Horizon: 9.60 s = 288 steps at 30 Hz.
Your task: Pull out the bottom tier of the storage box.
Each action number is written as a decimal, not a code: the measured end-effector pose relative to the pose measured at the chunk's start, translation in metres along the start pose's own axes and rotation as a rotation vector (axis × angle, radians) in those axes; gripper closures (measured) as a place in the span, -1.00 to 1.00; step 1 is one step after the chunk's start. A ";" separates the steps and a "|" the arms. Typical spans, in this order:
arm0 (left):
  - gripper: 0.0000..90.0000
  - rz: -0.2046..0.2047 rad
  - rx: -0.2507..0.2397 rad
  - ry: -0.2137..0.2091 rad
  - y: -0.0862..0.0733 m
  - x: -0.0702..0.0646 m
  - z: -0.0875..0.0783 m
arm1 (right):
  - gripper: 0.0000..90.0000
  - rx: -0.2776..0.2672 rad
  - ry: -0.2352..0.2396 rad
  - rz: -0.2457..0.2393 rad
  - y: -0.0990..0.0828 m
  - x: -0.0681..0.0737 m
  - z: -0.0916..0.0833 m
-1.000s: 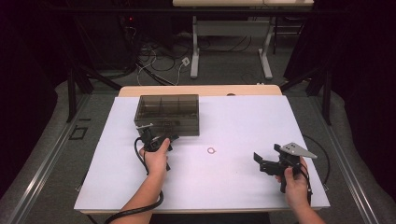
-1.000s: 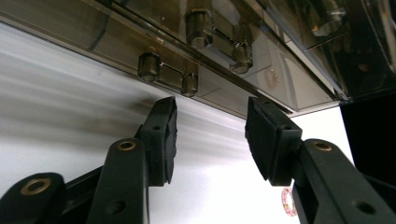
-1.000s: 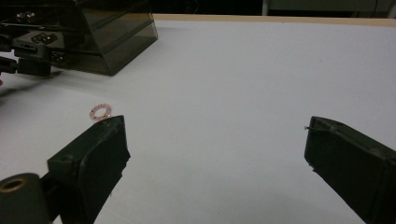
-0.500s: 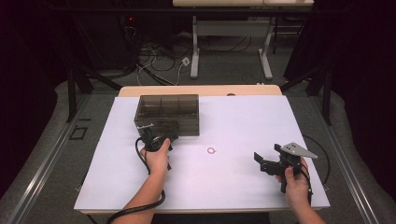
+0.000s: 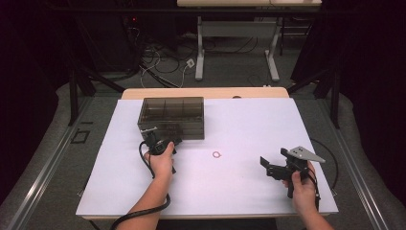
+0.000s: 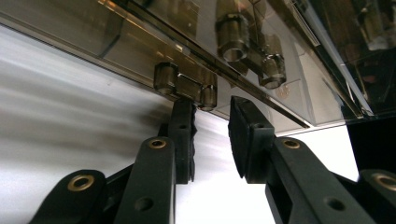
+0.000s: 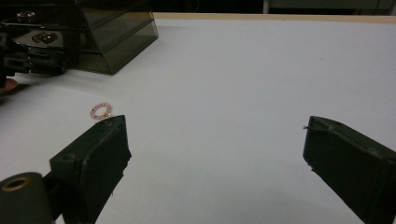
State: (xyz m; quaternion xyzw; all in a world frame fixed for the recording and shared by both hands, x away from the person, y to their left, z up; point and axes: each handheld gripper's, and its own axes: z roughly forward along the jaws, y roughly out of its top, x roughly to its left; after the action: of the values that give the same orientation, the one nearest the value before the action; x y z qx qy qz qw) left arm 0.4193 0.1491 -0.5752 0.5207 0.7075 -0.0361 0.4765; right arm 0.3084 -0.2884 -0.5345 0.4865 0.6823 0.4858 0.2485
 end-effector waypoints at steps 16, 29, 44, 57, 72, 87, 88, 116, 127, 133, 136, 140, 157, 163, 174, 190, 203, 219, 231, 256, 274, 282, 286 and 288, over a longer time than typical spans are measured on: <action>0.72 -0.025 0.001 -0.015 0.001 0.005 0.001 | -0.85 0.007 0.002 0.007 0.000 0.000 0.001; 0.82 -0.023 0.003 -0.015 -0.001 0.004 0.003 | -0.85 0.011 0.001 0.001 0.000 -0.001 0.001; 0.82 -0.019 0.005 -0.018 -0.001 0.005 0.002 | -0.84 0.014 0.001 0.004 -0.001 0.000 0.001; 0.83 -0.019 0.007 -0.020 -0.003 0.005 0.000 | -0.84 0.010 0.003 0.004 -0.001 0.000 0.001; 0.83 -0.020 0.013 -0.030 -0.008 0.006 -0.004 | -0.84 0.009 0.003 -0.002 -0.001 0.000 0.001; 0.83 -0.022 0.014 -0.035 -0.012 0.007 -0.008 | -0.84 0.012 0.005 -0.004 -0.001 0.001 0.002; 0.83 -0.023 0.014 -0.037 -0.013 0.007 -0.008 | -0.84 0.013 0.004 -0.002 -0.001 0.001 0.002; 0.83 -0.036 0.028 -0.053 -0.021 0.009 -0.016 | -0.84 0.017 0.007 0.002 -0.001 0.003 0.002; 0.83 -0.036 0.032 -0.065 -0.024 0.011 -0.019 | -0.84 0.024 0.009 0.001 -0.001 0.003 0.002; 0.83 -0.038 0.032 -0.068 -0.025 0.011 -0.020 | -0.84 0.015 0.005 -0.003 -0.002 0.003 0.003; 0.83 -0.039 0.029 -0.068 -0.026 0.011 -0.020 | -0.84 0.016 0.005 -0.002 -0.002 0.003 0.003; 0.83 -0.039 0.030 -0.069 -0.026 0.011 -0.020 | -0.84 0.027 0.006 -0.001 -0.001 0.003 0.002; 0.57 -0.017 0.029 -0.065 -0.025 0.008 -0.025 | -0.84 0.016 0.007 -0.008 -0.002 0.003 0.003; 0.43 -0.018 0.051 -0.070 -0.026 0.006 -0.026 | -0.84 0.016 0.005 -0.006 -0.002 0.003 0.003; 0.20 0.013 0.059 -0.067 -0.029 0.000 -0.029 | -0.83 0.017 0.003 -0.010 -0.002 0.003 0.003; -0.01 0.165 0.074 0.002 -0.033 -0.010 -0.035 | -0.82 0.021 0.004 -0.007 -0.002 0.004 0.003; -0.11 0.261 0.108 0.041 -0.034 -0.017 -0.038 | -0.82 0.025 0.004 -0.010 -0.002 0.004 0.004; -0.19 0.387 0.130 0.052 -0.033 -0.030 -0.045 | -0.82 0.030 0.002 -0.006 -0.003 0.004 0.004; -0.38 0.488 0.126 0.107 -0.030 -0.038 -0.052 | -0.82 0.032 0.001 -0.007 -0.003 0.004 0.004; -0.86 0.570 0.058 0.134 -0.023 -0.035 -0.057 | -0.82 0.036 0.001 -0.013 -0.003 0.005 0.004; -0.69 0.590 0.041 0.154 -0.008 -0.029 -0.067 | -0.82 0.036 0.002 -0.015 -0.003 0.005 0.004; -0.64 0.561 0.035 0.154 0.000 -0.024 -0.071 | -0.82 0.039 -0.001 -0.013 -0.003 0.005 0.004; -0.63 0.558 0.030 0.157 0.005 -0.021 -0.073 | -0.82 0.040 0.000 -0.013 -0.003 0.005 0.005; -0.62 0.555 0.031 0.158 0.007 -0.020 -0.074 | -0.82 0.039 0.000 -0.013 -0.003 0.005 0.005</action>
State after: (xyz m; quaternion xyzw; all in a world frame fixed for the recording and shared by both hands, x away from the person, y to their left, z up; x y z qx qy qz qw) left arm 0.3780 0.1784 -0.5174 0.7028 0.5723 0.1255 0.4036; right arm 0.3086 -0.2821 -0.5386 0.4868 0.6950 0.4707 0.2419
